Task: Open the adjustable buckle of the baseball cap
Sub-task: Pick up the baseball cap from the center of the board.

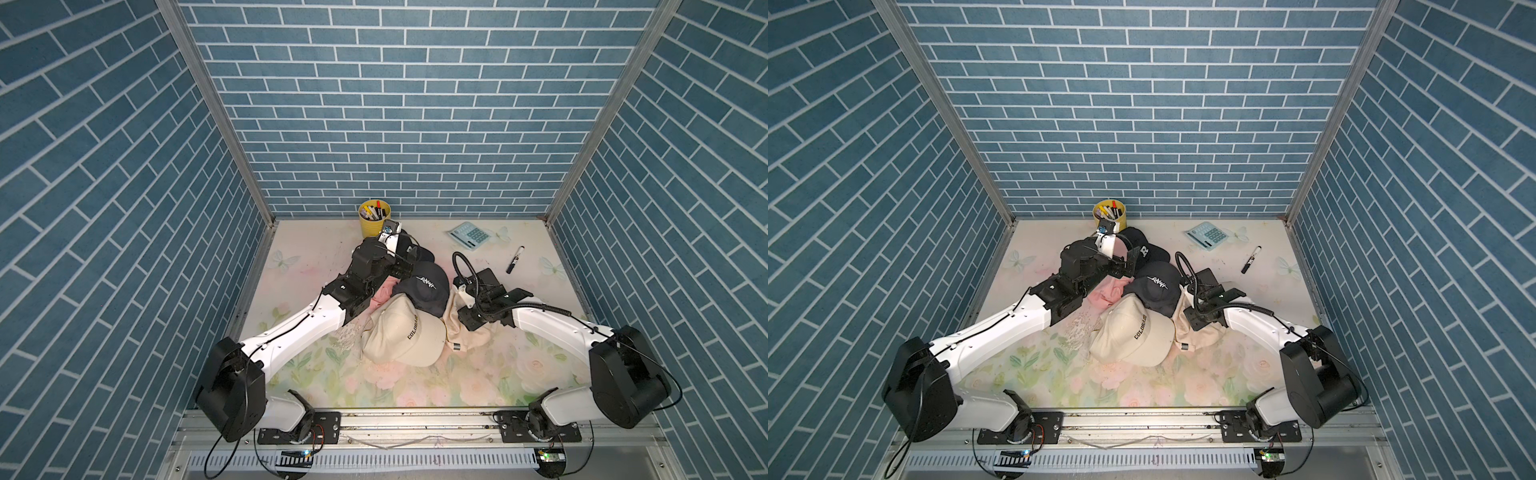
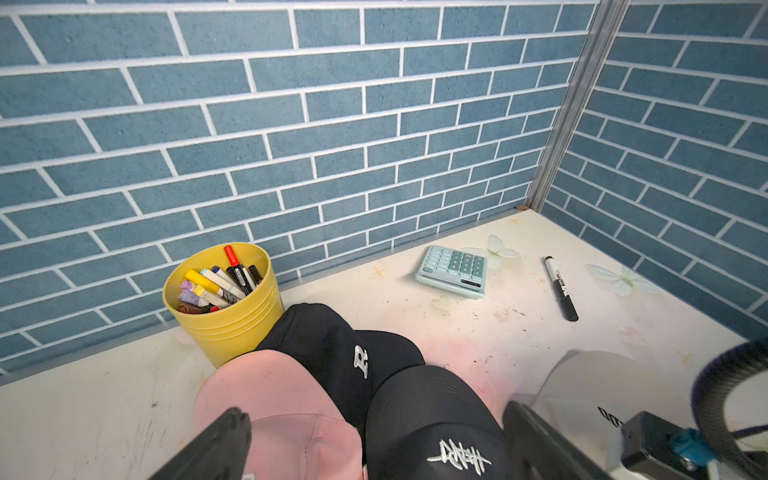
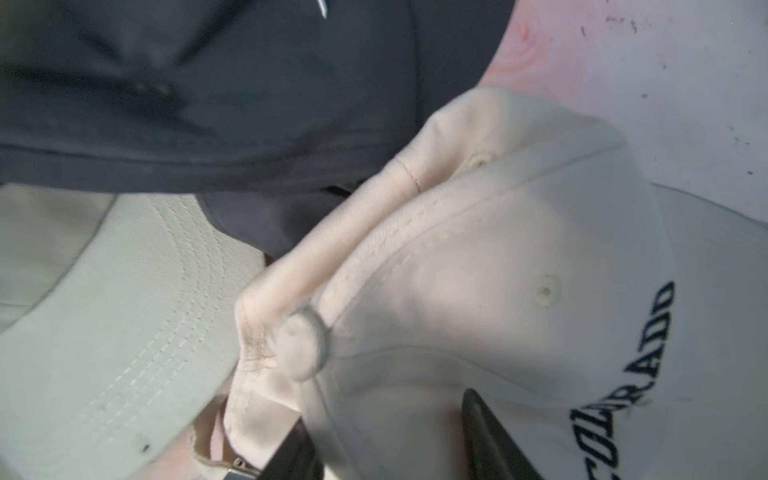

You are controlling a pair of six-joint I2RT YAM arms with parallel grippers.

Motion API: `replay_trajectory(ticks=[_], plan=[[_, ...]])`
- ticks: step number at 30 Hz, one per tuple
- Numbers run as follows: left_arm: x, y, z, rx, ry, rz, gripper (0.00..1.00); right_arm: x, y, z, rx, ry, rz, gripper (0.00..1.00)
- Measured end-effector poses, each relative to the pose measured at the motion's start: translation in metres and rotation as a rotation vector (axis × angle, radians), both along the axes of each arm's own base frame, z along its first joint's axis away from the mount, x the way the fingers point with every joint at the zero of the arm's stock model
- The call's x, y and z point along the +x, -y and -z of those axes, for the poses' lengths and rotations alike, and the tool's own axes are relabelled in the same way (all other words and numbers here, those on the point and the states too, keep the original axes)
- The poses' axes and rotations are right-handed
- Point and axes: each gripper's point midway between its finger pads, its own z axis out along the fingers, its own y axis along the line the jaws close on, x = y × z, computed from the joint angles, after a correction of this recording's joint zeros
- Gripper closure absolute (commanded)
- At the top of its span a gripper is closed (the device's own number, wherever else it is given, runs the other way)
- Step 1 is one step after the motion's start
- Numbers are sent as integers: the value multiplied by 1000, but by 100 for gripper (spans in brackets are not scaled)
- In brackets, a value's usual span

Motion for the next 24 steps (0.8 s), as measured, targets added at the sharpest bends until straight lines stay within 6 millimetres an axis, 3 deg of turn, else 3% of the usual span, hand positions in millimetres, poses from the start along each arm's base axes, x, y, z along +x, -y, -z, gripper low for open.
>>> replay_trajectory(ticks=[5, 7, 14, 20, 24], plan=[[0, 3, -5, -2, 10, 6, 0, 2, 4, -4, -20, 22, 4, 73], [0, 4, -8, -2, 17, 10, 0, 3, 5, -10, -18, 44, 1, 76], [3, 17, -24, -1, 49, 36, 0, 4, 9, -28, -16, 108, -11, 99], [3, 26, -30, 8, 67, 67, 0, 2, 11, -31, -26, 107, -21, 100], [1, 32, -42, 7, 94, 94, 0, 1, 14, -54, -1, 137, -19, 100]])
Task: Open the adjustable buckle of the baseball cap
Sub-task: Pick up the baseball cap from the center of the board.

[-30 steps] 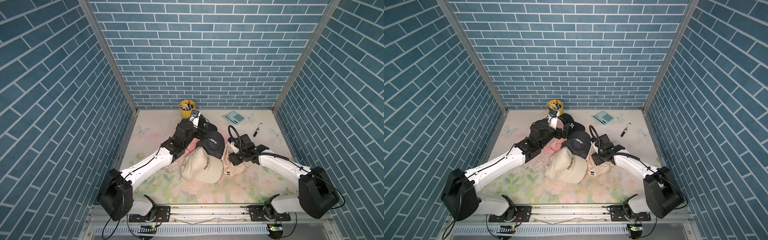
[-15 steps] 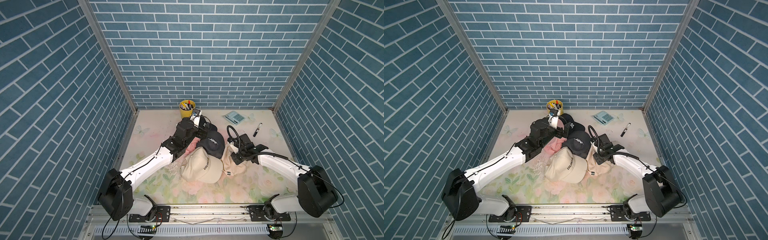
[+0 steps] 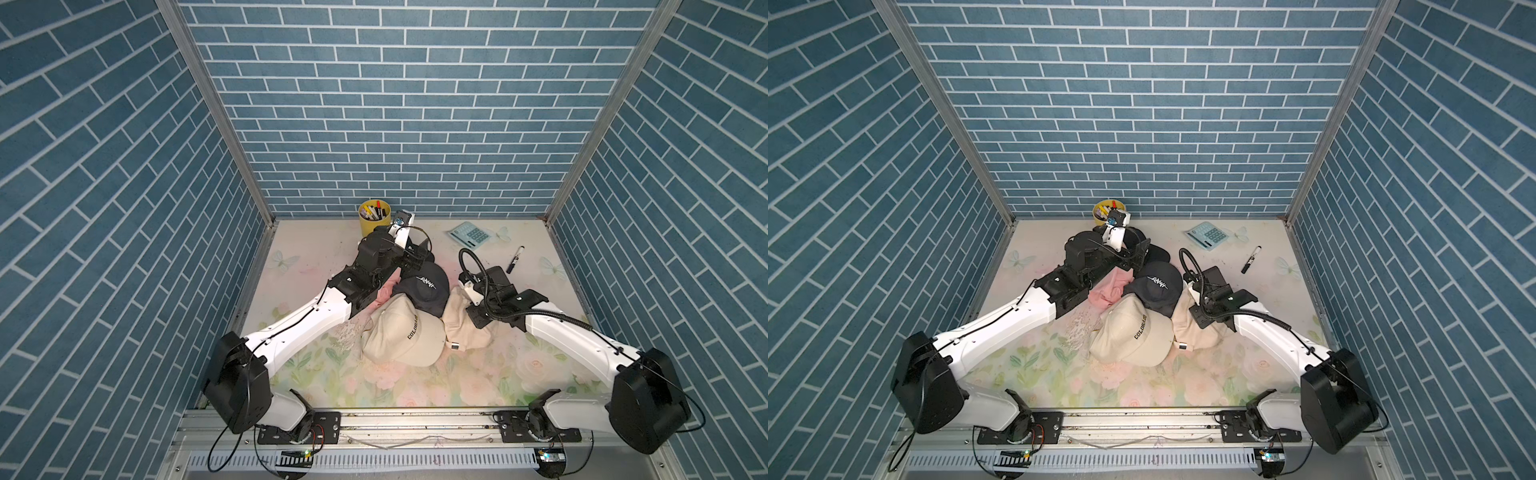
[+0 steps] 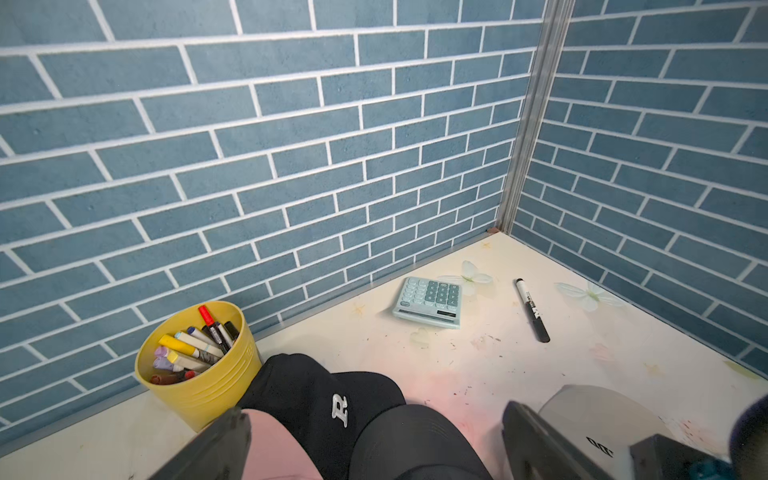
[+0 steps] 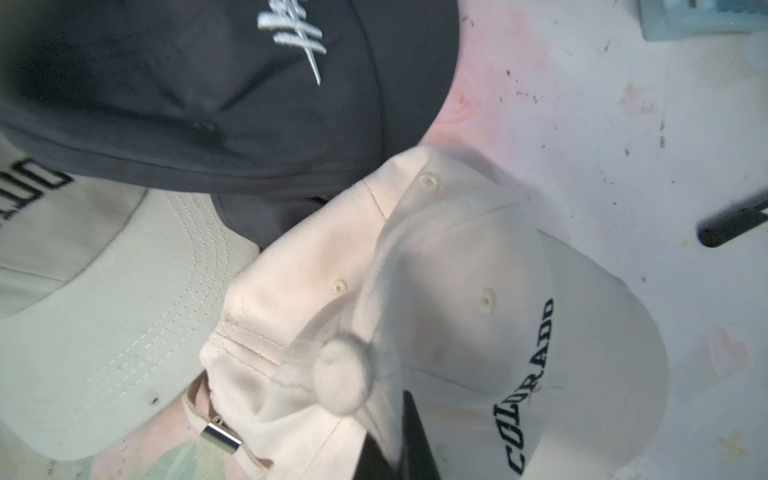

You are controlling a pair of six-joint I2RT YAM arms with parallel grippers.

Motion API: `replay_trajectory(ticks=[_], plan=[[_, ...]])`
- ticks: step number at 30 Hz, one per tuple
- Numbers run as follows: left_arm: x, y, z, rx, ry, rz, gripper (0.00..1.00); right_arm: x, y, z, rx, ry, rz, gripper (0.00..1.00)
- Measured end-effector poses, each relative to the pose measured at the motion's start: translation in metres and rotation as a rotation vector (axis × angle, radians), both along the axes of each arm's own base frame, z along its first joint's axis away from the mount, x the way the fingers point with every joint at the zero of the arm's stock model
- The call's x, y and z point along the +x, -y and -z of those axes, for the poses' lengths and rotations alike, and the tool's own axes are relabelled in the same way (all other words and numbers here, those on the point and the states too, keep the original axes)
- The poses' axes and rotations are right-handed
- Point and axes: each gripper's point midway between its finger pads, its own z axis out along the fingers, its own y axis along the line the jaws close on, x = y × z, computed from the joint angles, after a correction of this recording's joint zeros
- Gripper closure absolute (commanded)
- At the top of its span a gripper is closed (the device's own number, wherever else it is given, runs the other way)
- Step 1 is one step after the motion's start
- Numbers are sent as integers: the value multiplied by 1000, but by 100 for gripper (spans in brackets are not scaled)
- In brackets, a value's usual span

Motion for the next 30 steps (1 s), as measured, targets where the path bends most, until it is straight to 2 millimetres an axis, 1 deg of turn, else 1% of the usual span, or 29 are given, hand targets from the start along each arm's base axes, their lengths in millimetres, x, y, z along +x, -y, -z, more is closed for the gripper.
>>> replay_trajectory(ticks=[1, 5, 8, 10, 11, 12, 16, 18, 21, 23, 24, 27, 28, 30], plan=[[0, 2, -4, -1, 10, 9, 0, 1, 0, -10, 20, 12, 1, 100], [-2, 8, -32, -9, 95, 41, 0, 18, 9, -73, 154, 92, 41, 100], [-2, 10, -48, -10, 175, 52, 0, 32, 18, -115, 259, 128, 65, 100], [-3, 10, -52, -6, 222, 53, 1, 38, 22, -133, 313, 128, 69, 100], [-4, 9, -51, 1, 248, 53, 2, 42, 23, -143, 343, 120, 67, 100], [-6, 8, -50, 7, 268, 54, 4, 45, 23, -150, 369, 110, 65, 100], [-21, 4, -30, 67, 362, 70, 7, 57, 25, -175, 510, 58, 44, 100], [-31, 4, -17, 91, 406, 93, 10, 64, 30, -186, 612, 31, 51, 100], [-45, 5, -2, 129, 466, 120, 11, 71, 35, -203, 751, -16, 50, 100], [-57, 10, 5, 168, 516, 139, 11, 74, 32, -215, 815, -40, 25, 100], [-64, 15, 10, 202, 546, 150, 9, 75, 28, -221, 843, -53, 4, 100], [-78, 30, 22, 294, 633, 170, 9, 74, 20, -234, 900, -78, -50, 100], [-79, 33, 25, 315, 647, 173, 9, 72, 18, -236, 913, -87, -62, 100], [-75, 39, 33, 375, 675, 165, 9, 67, 15, -237, 938, -117, -75, 100]])
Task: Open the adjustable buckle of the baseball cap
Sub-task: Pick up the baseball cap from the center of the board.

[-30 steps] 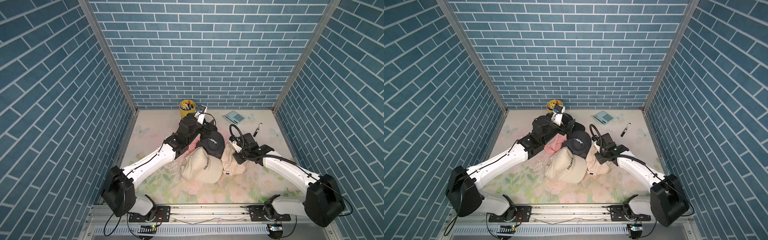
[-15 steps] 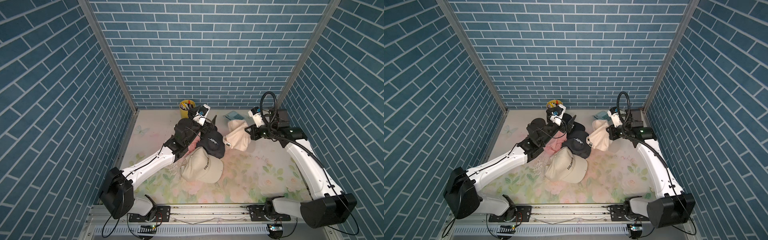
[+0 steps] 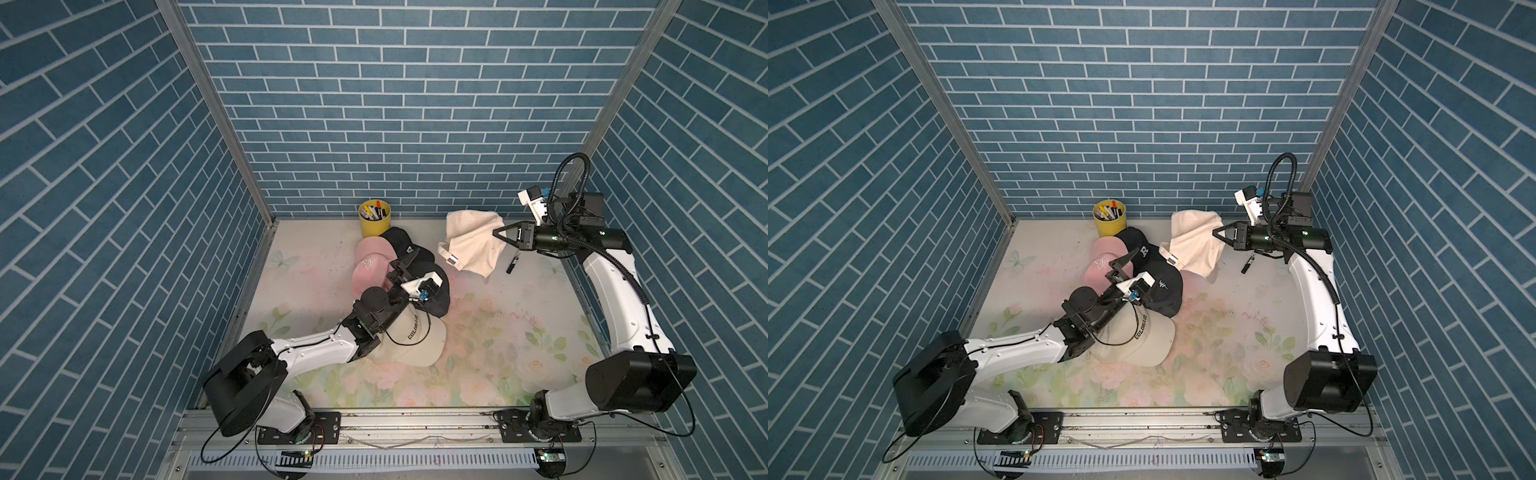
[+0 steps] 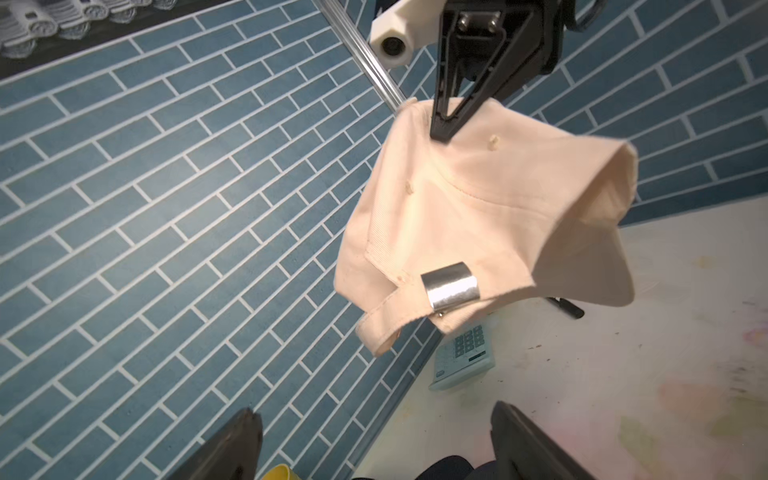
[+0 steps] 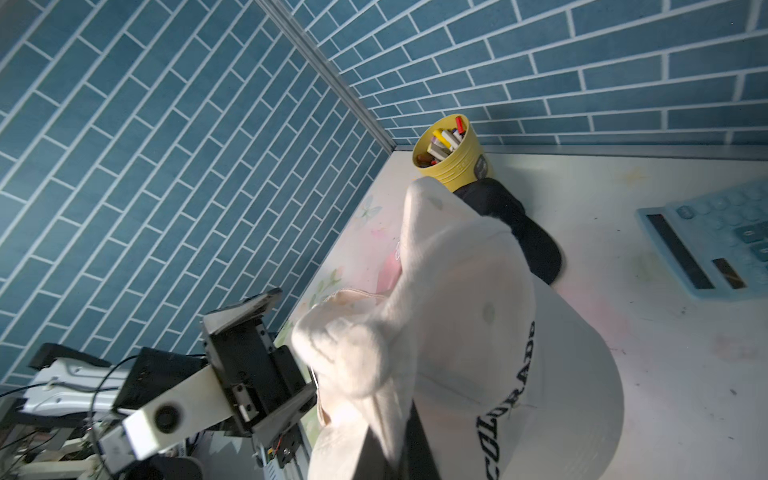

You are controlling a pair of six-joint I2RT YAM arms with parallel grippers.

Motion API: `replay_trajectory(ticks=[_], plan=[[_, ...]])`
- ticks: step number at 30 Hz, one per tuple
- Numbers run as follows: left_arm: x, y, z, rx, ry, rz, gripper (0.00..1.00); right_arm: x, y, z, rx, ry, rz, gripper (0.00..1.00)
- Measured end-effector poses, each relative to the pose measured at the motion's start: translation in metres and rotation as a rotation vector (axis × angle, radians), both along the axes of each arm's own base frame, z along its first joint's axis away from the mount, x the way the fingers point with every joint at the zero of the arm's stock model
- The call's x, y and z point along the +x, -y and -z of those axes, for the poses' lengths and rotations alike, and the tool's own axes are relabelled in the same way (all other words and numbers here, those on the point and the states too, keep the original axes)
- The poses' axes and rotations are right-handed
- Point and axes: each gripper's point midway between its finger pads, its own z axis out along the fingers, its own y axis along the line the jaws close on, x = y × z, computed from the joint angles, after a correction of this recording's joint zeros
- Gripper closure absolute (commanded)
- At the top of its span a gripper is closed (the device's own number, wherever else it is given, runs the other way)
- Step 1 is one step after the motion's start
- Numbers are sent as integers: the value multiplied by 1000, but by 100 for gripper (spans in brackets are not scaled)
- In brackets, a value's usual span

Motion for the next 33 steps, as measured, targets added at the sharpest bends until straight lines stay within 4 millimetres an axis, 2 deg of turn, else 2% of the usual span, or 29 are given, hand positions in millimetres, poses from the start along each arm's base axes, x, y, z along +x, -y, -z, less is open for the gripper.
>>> replay_trajectory(ticks=[3, 4, 6, 11, 15, 19, 24, 26, 28, 30, 33], plan=[[10, 6, 7, 57, 35, -35, 6, -5, -3, -2, 29, -24, -22, 100], [13, 8, 7, 71, 46, -42, 2, -7, -4, -3, 35, -29, -27, 100], [19, 14, 5, 91, 71, -57, 0, -9, -5, -3, 45, -42, -35, 100], [27, 27, -11, 93, 136, -95, 0, -16, -8, 0, 57, -89, -50, 100], [25, 33, -29, 72, 180, -93, 2, -22, -11, 4, 62, -126, -63, 100], [17, 41, -41, 79, 221, -61, 25, -26, -14, 8, 62, -151, -72, 100], [-12, 55, -53, 117, 257, 39, 63, -29, -15, 16, 49, -179, -71, 98], [-22, 57, -60, 119, 266, 68, 78, -28, -16, 20, 39, -187, -68, 95], [-28, 58, -62, 121, 255, 90, 89, -28, -18, 24, 26, -195, -68, 92], [-28, 59, -61, 130, 220, 103, 99, -27, -22, 31, 7, -198, -73, 81], [-22, 62, -59, 129, 145, 98, 100, -25, -28, 44, -36, -201, -77, 67]])
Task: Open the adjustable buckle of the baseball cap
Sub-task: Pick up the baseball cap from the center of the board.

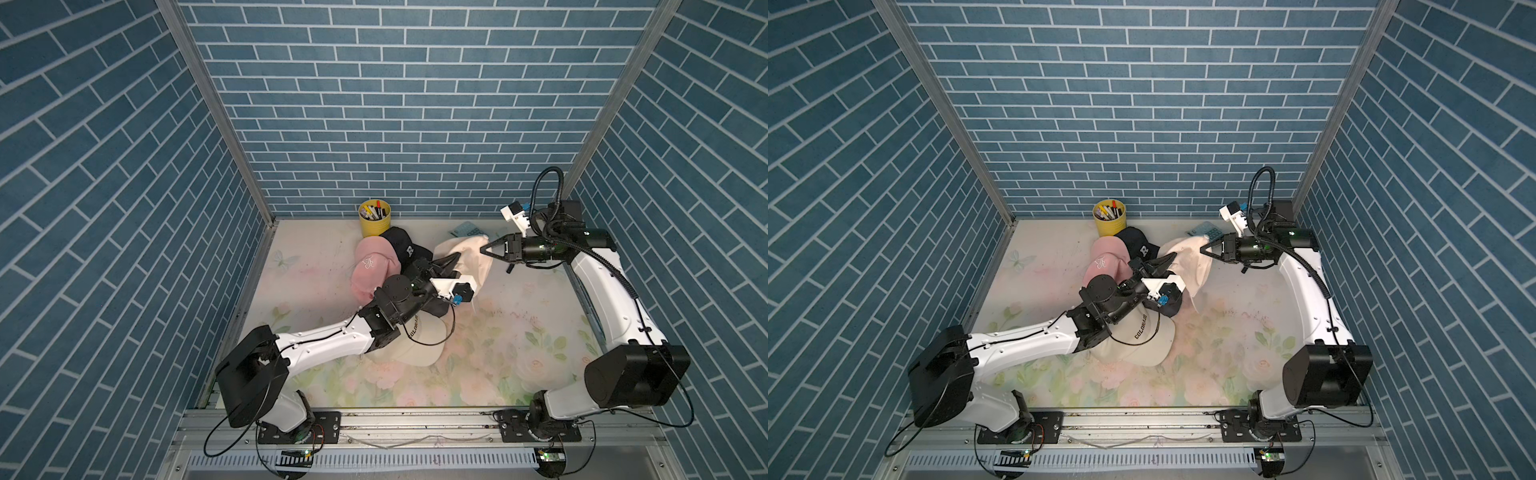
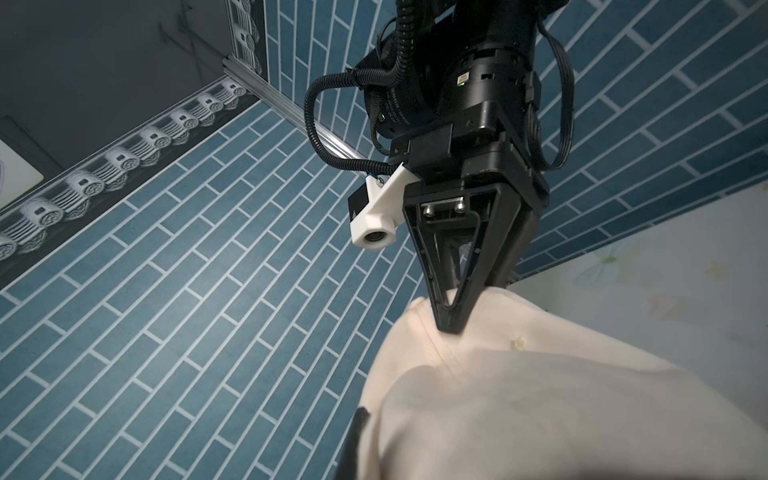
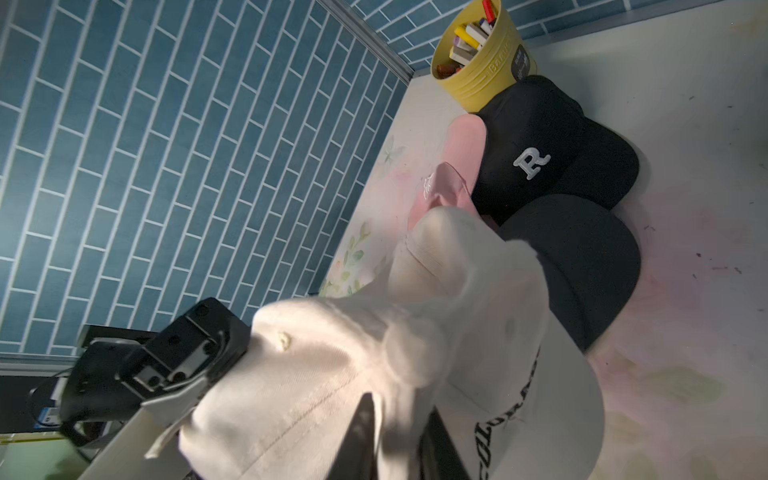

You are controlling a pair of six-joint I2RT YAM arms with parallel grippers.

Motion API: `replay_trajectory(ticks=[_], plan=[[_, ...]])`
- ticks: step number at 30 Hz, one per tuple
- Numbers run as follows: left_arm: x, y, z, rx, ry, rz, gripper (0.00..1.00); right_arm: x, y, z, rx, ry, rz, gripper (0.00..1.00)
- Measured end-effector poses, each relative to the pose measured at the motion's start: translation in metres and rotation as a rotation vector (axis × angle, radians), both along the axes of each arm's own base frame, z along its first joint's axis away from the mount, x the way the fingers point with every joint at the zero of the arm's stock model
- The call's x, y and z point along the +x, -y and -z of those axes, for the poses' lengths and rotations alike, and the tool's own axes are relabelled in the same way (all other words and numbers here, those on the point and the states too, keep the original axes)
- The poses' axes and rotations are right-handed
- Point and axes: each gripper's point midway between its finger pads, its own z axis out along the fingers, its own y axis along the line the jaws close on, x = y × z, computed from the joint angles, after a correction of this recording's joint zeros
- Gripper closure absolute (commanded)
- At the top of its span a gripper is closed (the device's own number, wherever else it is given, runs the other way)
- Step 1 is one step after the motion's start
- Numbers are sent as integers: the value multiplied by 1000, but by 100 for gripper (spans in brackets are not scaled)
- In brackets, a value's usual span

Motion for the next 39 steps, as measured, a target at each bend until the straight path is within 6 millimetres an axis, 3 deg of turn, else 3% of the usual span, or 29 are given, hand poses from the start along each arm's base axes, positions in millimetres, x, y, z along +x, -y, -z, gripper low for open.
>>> replay_trajectory(ticks=[6, 10, 15, 18, 25, 29, 39], plan=[[21, 1, -10, -71, -171, -71, 100, 12, 6, 21, -135, 76, 72, 41], [35, 1, -16, -126, -278, -129, 100, 6, 20, 16, -226, 241, 167, 35], [51, 5, -23, -191, -400, -189, 100, -32, 2, -6, -275, 541, 163, 35], [59, 8, -29, -222, -456, -220, 100, -42, -11, -12, -270, 647, 151, 35], [70, 13, -27, -267, -567, -267, 100, -37, -22, 3, -345, 783, 211, 34], [73, 18, -24, -282, -621, -280, 100, -26, -16, 10, -391, 857, 308, 35], [59, 28, -7, -257, -701, -269, 100, -3, 0, -27, -403, 1024, 501, 42]])
